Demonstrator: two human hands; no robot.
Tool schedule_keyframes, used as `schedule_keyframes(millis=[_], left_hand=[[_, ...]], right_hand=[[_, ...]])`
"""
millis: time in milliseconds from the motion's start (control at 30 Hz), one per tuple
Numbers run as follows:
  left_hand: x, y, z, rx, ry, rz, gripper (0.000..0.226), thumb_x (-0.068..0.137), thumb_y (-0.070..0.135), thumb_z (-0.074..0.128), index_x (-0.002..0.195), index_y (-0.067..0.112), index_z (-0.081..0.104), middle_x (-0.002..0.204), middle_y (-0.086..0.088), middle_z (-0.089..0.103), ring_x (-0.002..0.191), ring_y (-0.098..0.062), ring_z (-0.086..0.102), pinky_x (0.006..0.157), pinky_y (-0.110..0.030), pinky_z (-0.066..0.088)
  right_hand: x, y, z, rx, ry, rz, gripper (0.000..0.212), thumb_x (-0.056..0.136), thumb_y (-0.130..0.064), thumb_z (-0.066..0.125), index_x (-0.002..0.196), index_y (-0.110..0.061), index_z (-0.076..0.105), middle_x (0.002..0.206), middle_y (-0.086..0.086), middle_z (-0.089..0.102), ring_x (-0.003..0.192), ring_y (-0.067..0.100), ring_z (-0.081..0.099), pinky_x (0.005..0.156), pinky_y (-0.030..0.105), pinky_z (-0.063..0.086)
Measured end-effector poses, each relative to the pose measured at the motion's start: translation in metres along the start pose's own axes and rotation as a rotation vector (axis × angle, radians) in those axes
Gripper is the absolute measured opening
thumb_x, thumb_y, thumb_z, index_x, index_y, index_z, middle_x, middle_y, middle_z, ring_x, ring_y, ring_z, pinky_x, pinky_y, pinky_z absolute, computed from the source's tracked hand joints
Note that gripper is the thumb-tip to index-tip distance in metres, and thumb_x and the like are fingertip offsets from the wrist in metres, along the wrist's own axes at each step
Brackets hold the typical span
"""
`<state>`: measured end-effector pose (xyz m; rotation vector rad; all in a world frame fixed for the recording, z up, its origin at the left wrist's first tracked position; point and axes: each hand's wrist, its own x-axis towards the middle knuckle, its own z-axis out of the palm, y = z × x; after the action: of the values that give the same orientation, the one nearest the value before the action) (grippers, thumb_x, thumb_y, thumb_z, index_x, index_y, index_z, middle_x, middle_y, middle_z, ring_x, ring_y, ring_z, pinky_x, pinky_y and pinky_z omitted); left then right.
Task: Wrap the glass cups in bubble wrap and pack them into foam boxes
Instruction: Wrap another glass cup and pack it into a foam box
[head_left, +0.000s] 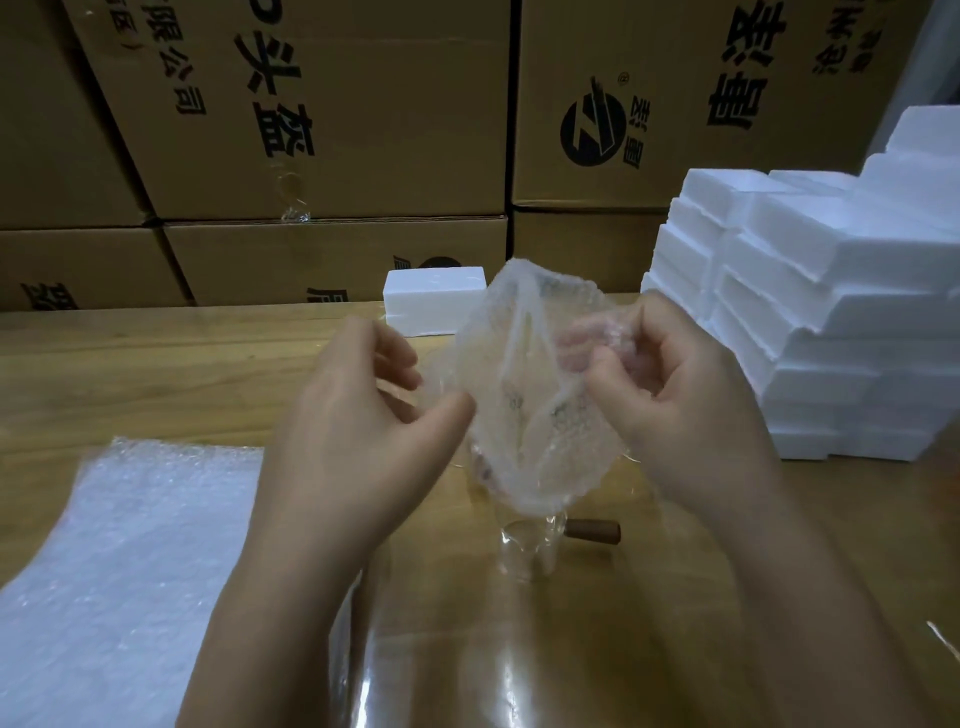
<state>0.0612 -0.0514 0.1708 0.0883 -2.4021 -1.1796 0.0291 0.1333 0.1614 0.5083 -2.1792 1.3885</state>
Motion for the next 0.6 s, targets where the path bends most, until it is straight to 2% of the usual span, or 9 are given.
schedule_keyframes(millis=[67, 133, 200, 267, 333, 400, 500, 600], left_hand=[[-0.003, 0.004, 0.005, 0.045, -0.003, 0.034, 0.035, 0.067, 0.063, 0.059, 0.088, 0.037, 0.049, 0.083, 0.020, 0.057, 0.068, 0.003, 0.057, 0.054, -0.031, 0.046], [-0.004, 0.004, 0.010, 0.123, 0.032, 0.087, 0.021, 0.078, 0.051, 0.060, 0.082, 0.032, 0.052, 0.074, 0.017, 0.058, 0.062, -0.004, 0.057, 0.055, -0.034, 0.047], [-0.003, 0.001, 0.011, 0.177, 0.092, 0.109, 0.014, 0.084, 0.033, 0.059, 0.073, 0.027, 0.052, 0.065, 0.013, 0.057, 0.060, -0.008, 0.055, 0.054, -0.034, 0.046], [0.000, -0.002, 0.006, 0.197, 0.140, 0.083, 0.011, 0.084, 0.028, 0.058, 0.074, 0.027, 0.054, 0.062, 0.013, 0.056, 0.061, -0.006, 0.054, 0.053, -0.030, 0.044], [0.001, -0.005, 0.001, 0.184, 0.165, 0.065, 0.005, 0.083, 0.026, 0.059, 0.079, 0.029, 0.058, 0.062, 0.012, 0.057, 0.061, -0.007, 0.056, 0.054, -0.033, 0.047], [0.001, -0.004, 0.001, 0.110, 0.160, 0.066, 0.004, 0.083, 0.026, 0.060, 0.082, 0.030, 0.058, 0.060, 0.010, 0.059, 0.059, -0.012, 0.060, 0.057, -0.040, 0.051], [-0.002, 0.000, 0.008, 0.103, 0.162, 0.092, 0.006, 0.085, 0.026, 0.058, 0.088, 0.031, 0.056, 0.057, 0.010, 0.058, 0.058, -0.013, 0.060, 0.056, -0.041, 0.052], [-0.005, 0.004, 0.015, 0.120, 0.166, 0.129, 0.007, 0.084, 0.028, 0.052, 0.090, 0.029, 0.055, 0.052, 0.008, 0.053, 0.054, -0.016, 0.057, 0.050, -0.036, 0.046]], right_hand=[[-0.004, -0.006, 0.004, -0.068, -0.030, -0.078, 0.014, 0.083, -0.021, 0.051, 0.071, -0.020, 0.044, 0.081, -0.023, 0.063, 0.068, 0.000, 0.060, 0.057, 0.015, 0.046], [-0.006, -0.011, 0.007, -0.088, -0.040, -0.106, 0.022, 0.083, -0.019, 0.053, 0.068, -0.027, 0.039, 0.072, -0.027, 0.056, 0.065, -0.003, 0.054, 0.058, 0.009, 0.040], [-0.005, -0.009, 0.006, -0.158, 0.005, -0.097, 0.023, 0.084, -0.017, 0.054, 0.069, -0.027, 0.039, 0.079, -0.025, 0.060, 0.068, 0.002, 0.057, 0.062, 0.015, 0.045], [-0.003, -0.004, 0.002, -0.331, 0.132, -0.054, 0.018, 0.084, -0.016, 0.055, 0.073, -0.021, 0.042, 0.091, -0.013, 0.062, 0.071, 0.015, 0.058, 0.064, 0.037, 0.050], [-0.001, -0.001, -0.002, -0.541, 0.216, -0.011, 0.013, 0.086, -0.018, 0.056, 0.080, -0.017, 0.045, 0.093, -0.004, 0.056, 0.078, 0.023, 0.055, 0.059, 0.035, 0.043], [-0.002, -0.004, 0.000, -0.657, 0.186, 0.008, 0.013, 0.087, -0.017, 0.059, 0.087, -0.014, 0.046, 0.096, -0.001, 0.046, 0.085, 0.022, 0.049, 0.059, 0.031, 0.033], [-0.011, -0.024, 0.011, -0.622, 0.103, -0.041, 0.021, 0.084, -0.016, 0.065, 0.095, -0.014, 0.047, 0.099, -0.001, 0.036, 0.084, 0.018, 0.046, 0.062, 0.030, 0.038], [-0.025, -0.050, 0.020, -0.451, -0.013, -0.202, 0.013, 0.086, -0.018, 0.063, 0.092, -0.013, 0.053, 0.093, -0.001, 0.048, 0.068, 0.015, 0.054, 0.056, 0.030, 0.046]])
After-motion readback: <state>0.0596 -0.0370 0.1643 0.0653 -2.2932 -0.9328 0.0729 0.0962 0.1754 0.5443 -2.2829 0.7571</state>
